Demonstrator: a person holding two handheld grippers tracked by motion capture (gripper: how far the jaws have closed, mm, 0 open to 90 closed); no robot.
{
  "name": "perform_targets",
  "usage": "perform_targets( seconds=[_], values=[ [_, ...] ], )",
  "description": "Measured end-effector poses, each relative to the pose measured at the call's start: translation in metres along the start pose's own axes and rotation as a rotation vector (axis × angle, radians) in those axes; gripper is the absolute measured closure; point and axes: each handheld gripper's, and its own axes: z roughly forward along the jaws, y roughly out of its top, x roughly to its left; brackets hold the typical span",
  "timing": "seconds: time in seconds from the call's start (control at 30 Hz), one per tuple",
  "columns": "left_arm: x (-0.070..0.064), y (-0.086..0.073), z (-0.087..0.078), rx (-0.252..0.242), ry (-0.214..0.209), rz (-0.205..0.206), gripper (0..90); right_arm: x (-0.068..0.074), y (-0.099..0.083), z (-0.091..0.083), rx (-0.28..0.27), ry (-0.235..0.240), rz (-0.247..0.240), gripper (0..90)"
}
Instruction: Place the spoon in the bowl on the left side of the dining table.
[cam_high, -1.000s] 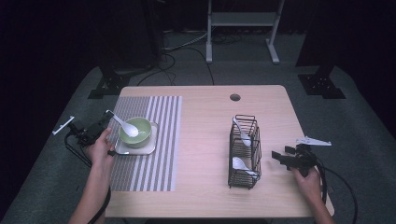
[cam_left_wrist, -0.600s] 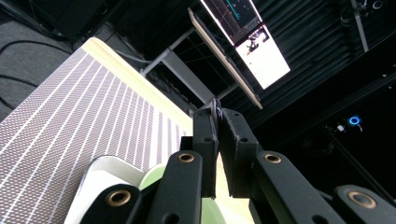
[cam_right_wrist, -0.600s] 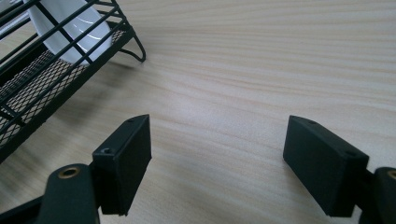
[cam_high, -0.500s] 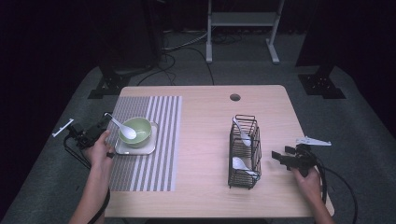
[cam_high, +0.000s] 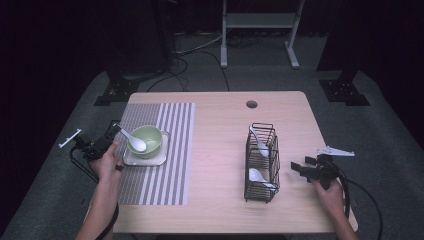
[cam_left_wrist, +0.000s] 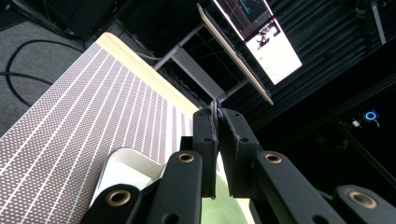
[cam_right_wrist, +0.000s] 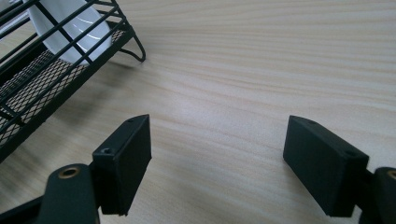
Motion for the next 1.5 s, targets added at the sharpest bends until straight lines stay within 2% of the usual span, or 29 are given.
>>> perform_targets(
  seconds=[0.23, 0.33, 0.47, 0.83, 1.13, 1.5],
  values=[
    [0.004, -0.002, 0.000, 0.004, 0.010, -0.006, 84.4, 0.000, 0.000, 0.000, 0.001, -0.001, -0.002, 22.2],
    [0.006, -0.004, 0.001, 0.011, 0.019, 0.006, 83.9, 0.000, 0.000, 0.000, 0.001, -0.001, -0.004, 22.2],
    [0.007, -0.006, 0.001, 0.010, 0.015, -0.002, 84.0, 0.000, 0.000, 0.000, 0.004, -0.003, -0.003, 22.2],
    [0.012, -0.008, 0.000, 0.015, 0.032, 0.010, 83.1, 0.000, 0.000, 0.000, 0.007, 0.000, 0.001, 22.2],
    [0.017, -0.010, -0.001, 0.034, 0.044, 0.012, 78.5, -0.002, 0.000, 0.000, 0.004, 0.010, 0.017, 22.3],
    [0.021, -0.011, -0.002, 0.053, 0.046, 0.021, 67.3, -0.002, 0.000, -0.001, -0.005, 0.016, 0.014, 22.3]
  ],
)
